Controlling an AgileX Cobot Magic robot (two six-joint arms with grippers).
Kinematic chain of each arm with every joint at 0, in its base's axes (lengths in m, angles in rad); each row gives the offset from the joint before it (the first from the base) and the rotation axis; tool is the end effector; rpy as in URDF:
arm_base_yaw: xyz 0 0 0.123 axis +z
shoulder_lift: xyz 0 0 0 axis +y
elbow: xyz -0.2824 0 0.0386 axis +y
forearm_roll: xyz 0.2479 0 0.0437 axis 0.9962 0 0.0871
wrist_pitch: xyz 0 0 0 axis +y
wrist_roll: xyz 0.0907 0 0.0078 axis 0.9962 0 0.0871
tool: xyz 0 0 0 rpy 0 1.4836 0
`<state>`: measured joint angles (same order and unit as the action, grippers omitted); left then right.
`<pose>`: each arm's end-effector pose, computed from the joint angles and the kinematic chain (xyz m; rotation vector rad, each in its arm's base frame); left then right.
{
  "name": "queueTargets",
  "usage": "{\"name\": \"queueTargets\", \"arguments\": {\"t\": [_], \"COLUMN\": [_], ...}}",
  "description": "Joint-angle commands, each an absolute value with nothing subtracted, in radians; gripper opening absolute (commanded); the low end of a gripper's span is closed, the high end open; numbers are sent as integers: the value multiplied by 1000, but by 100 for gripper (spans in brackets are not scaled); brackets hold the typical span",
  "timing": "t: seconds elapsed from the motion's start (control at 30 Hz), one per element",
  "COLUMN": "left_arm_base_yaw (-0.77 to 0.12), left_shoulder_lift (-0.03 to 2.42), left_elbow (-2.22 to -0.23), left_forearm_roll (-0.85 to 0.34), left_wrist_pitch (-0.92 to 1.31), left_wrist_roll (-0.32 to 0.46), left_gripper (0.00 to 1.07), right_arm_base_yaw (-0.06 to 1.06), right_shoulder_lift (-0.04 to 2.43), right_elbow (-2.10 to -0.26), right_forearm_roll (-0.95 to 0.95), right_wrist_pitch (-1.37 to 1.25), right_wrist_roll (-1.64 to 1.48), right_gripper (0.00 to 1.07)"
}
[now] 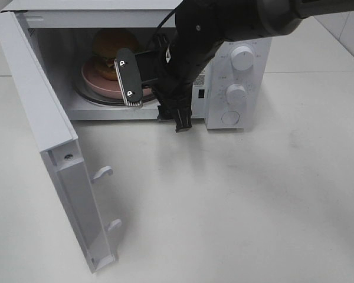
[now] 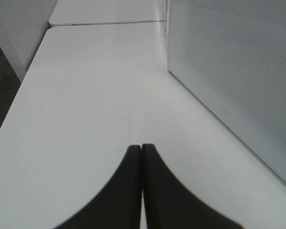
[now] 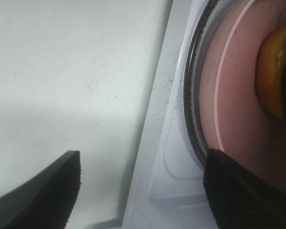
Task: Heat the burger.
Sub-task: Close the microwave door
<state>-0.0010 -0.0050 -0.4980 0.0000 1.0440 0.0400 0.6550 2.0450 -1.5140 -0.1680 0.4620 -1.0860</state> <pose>-0.0047 0.0000 0.2780 0.0415 2.0243 0.0247 0.3654 0.2721 0.1976 -2.0074 1.4883 -0.3390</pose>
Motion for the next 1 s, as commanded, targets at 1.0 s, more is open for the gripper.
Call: {"name": "queueTargets", "arguments": {"t": [1.0], "left_arm_base_yaw": [1], "left_shoulder_lift": [-31], "left_elbow": [-496], "left_forearm_roll": [0], "left_wrist_pitch": [1037], "left_wrist_roll": [39], "left_gripper": [0], "right_arm_base_yaw": [654], "right_shoulder_lift": [1471], "right_elbow": [-997], "right_forearm_roll": [-225], "right_wrist_pitch": [558], "right_wrist_roll": [-265], "right_gripper": [77]}}
